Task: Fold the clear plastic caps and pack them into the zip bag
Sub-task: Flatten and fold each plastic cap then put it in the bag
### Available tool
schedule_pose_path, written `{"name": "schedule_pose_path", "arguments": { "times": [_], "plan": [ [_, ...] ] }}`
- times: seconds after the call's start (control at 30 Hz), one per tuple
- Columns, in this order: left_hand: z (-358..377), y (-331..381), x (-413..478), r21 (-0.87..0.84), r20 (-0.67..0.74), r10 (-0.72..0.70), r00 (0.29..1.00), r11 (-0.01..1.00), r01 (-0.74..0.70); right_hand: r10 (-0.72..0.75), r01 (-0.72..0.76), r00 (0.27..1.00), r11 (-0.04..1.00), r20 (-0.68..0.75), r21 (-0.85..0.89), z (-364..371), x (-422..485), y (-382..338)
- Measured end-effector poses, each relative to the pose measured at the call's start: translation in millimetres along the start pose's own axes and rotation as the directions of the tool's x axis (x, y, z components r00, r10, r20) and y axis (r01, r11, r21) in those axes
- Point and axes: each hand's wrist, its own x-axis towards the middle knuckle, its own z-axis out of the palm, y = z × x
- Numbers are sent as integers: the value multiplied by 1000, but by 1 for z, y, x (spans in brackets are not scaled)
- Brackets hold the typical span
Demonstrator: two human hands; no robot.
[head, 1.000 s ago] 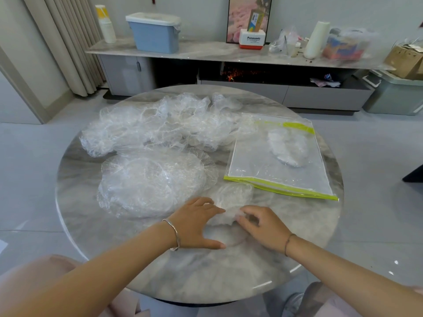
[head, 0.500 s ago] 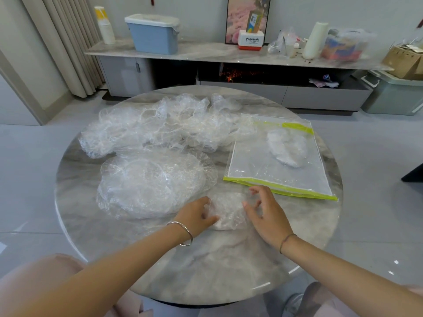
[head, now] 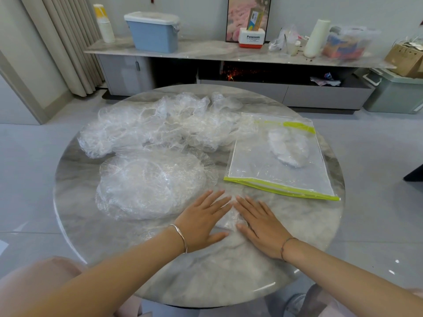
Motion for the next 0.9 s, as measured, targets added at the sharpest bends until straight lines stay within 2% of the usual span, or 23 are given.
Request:
{"name": "schedule_pose_path", "arguments": {
  "times": [0.1, 0.2, 0.27, 0.33, 0.4, 0.5, 0.57, 0.7, 0.77, 0.9],
  "plan": [
    [4, -2, -8, 57, 180, -64, 982, 997, 55, -48, 49, 994, 999, -95, 1, -6, -2, -3],
    [2, -3, -7, 20, 249, -106, 963, 994, 104, -261, 233, 932, 963, -252, -133, -9, -3, -5],
    [2, -2, -5, 19, 291, -131, 948, 991, 131, -330, 292, 909, 940, -255, -175, -9, -4, -6],
    [0, -2, -6, 12, 283, -130, 950, 991, 132, -308, 271, 923, 946, -233, -179, -9, -4, -7],
    [-3, -2, -7, 45, 219, -116, 969, 993, 109, -270, 234, 939, 955, -214, -182, -9, -3, -5],
    [3, -4, -3, 42, 30, 6, 1000, 999, -7, -257, 220, 934, 961, -247, -167, -7, -1, -2],
    [0, -2, 0, 25, -37, 33, 999, 999, -32, -269, 231, 918, 960, -290, -160, -7, 1, -2],
    [0, -5, 4, -57, -108, -83, 991, 995, 77, -299, 249, 879, 952, -373, -177, -6, 8, -2],
    [-2, -7, 3, -119, -132, -119, 984, 988, 103, -219, 212, 878, 975, -425, -63, -7, 8, -2],
    [-10, -4, 4, -252, -30, -282, 959, 931, 266, -17, 127, 913, 961, -407, 245, -7, 7, -1]
  ]
}}
